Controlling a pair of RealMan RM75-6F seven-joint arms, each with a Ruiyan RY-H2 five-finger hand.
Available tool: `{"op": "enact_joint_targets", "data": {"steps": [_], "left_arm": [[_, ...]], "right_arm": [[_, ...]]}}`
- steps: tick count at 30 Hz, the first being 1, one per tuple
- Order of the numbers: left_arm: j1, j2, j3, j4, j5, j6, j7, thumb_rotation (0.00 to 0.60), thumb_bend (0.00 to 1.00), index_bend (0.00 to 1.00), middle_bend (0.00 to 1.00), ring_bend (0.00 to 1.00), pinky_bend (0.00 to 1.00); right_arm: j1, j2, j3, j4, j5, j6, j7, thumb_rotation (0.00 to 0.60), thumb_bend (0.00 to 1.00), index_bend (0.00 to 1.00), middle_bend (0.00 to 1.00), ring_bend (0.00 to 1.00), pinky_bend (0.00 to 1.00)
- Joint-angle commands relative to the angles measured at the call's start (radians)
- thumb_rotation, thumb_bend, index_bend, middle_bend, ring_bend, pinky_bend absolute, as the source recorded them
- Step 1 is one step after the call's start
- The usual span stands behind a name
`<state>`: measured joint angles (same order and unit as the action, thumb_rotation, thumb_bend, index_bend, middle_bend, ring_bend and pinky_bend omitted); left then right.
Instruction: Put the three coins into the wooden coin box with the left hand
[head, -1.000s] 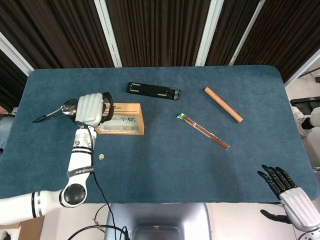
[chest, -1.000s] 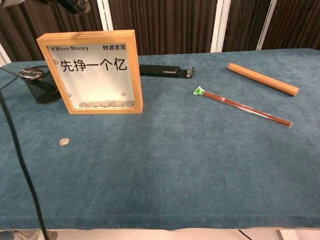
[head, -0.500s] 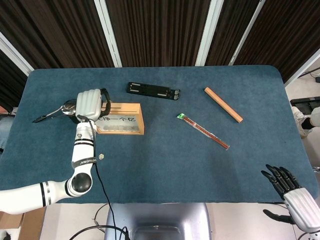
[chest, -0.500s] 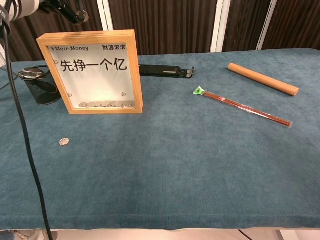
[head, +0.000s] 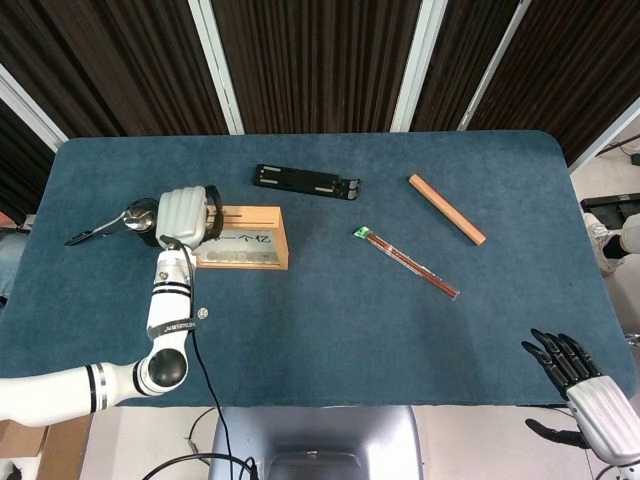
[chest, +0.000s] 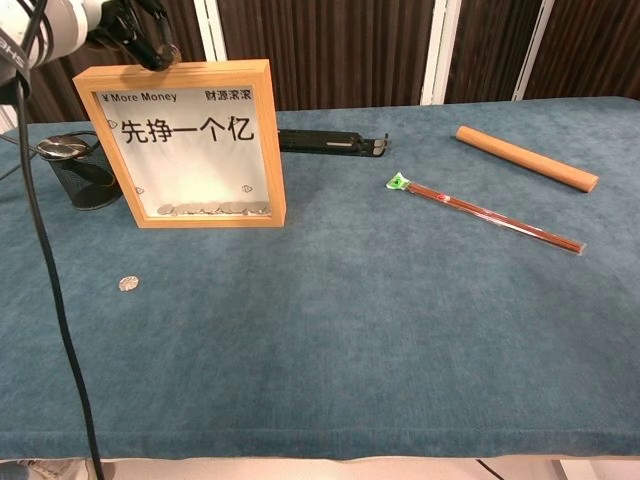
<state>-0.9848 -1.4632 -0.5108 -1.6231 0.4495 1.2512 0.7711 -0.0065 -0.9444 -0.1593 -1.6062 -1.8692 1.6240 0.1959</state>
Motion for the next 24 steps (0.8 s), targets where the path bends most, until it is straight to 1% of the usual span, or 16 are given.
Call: {"op": "enact_joint_targets", "data": {"steps": [1,6,9,13,18,21,23,24], "left_arm": [[-0.003,-0.003,0.008,0.003,0.000,0.001,-0.008,0.600,0.51,0.61,1.00,1.00,1.00],[-0.009,-0.007,0.018,0.009,-0.004,0.002,-0.018,0.600,0.51,0.60,1.00,1.00,1.00],[-0.011,-0.010,0.027,0.010,-0.001,0.002,-0.022,0.600,0.50,0.56,1.00,1.00,1.00],[-0.013,-0.011,0.035,0.009,0.017,0.010,-0.035,0.600,0.47,0.47,1.00,1.00,1.00],[-0.006,0.007,0.038,-0.022,0.039,0.027,-0.047,0.600,0.45,0.45,1.00,1.00,1.00],[0.013,0.039,0.046,-0.094,0.083,0.046,-0.067,0.600,0.45,0.45,1.00,1.00,1.00],[0.044,0.079,0.073,-0.177,0.152,0.072,-0.080,0.600,0.45,0.44,1.00,1.00,1.00],[0.071,0.106,0.097,-0.231,0.203,0.092,-0.093,0.600,0.45,0.44,1.00,1.00,1.00]], "right_arm": [[0.000,0.000,0.000,0.000,0.001,0.000,0.000,0.600,0.13,0.00,0.00,0.00,0.00],[0.000,-0.001,0.001,-0.001,0.000,-0.002,-0.003,0.600,0.13,0.00,0.00,0.00,0.00],[0.001,-0.002,0.001,-0.002,0.001,-0.006,-0.006,0.600,0.13,0.00,0.00,0.00,0.00],[0.000,-0.001,0.001,-0.003,0.001,-0.005,-0.006,0.600,0.13,0.00,0.00,0.00,0.00],[-0.002,-0.001,0.001,-0.001,-0.001,0.000,-0.004,0.600,0.13,0.00,0.00,0.00,0.00],[-0.003,-0.001,0.000,0.000,-0.005,0.003,-0.004,0.600,0.13,0.00,0.00,0.00,0.00],[-0.004,0.000,-0.001,0.001,-0.007,0.006,-0.002,0.600,0.13,0.00,0.00,0.00,0.00],[-0.005,0.000,-0.001,0.002,-0.008,0.008,-0.001,0.600,0.13,0.00,0.00,0.00,0.00]]}}
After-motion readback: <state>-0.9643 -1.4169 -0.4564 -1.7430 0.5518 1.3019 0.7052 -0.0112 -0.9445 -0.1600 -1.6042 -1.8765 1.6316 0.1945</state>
